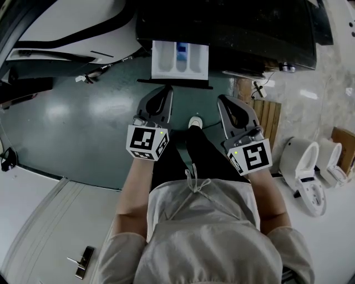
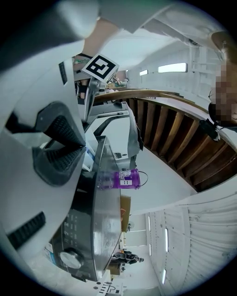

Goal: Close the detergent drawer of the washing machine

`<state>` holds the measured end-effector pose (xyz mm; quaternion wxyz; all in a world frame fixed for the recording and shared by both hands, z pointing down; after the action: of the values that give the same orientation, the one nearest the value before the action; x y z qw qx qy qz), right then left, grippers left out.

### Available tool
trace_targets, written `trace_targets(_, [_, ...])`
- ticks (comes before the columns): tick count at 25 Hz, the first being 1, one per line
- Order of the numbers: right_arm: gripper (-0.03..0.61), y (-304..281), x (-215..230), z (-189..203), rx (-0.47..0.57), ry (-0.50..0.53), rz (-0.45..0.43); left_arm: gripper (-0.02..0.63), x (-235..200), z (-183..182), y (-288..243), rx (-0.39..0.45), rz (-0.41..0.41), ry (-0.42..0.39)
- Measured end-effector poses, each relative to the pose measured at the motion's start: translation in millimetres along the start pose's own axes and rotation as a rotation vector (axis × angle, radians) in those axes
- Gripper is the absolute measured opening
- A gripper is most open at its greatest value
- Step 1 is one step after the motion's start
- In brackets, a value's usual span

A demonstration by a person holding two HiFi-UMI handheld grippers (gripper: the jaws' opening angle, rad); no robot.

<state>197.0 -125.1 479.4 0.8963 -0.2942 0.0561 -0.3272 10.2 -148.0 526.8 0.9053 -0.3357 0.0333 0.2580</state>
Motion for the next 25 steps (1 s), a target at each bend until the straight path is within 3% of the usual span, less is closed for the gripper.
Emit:
trace_targets(12, [0.008, -15.6, 13.2, -21.7, 0.026, -0.019, -0.001, 0.018, -18.3, -31.0, -30.2, -0.016, 0.003, -0.061])
trace_targets(22, [0.007, -27.0, 23.1, -32.7, 0.026, 0.004, 0.002, 0.018, -36.6, -56.8, -57.6, -0.017, 0.004, -0.054])
trace_targets(25, [0.007, -30.2, 24.9, -35.7, -0.001, -0.033, 0.005, 0.018, -39.2, -60.8, -61.8, -0.023, 0.005, -0.053])
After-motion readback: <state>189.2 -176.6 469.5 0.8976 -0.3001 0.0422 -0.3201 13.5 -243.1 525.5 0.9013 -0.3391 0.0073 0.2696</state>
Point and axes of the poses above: the fingertips, and each gripper's own axes: y backward along the fingers, x to its right, z out of its underside, the point moved 5 cm from there along y, backward along the fingers, and after that the axes turned 15 degrees about -x, right-handed, at the moved point
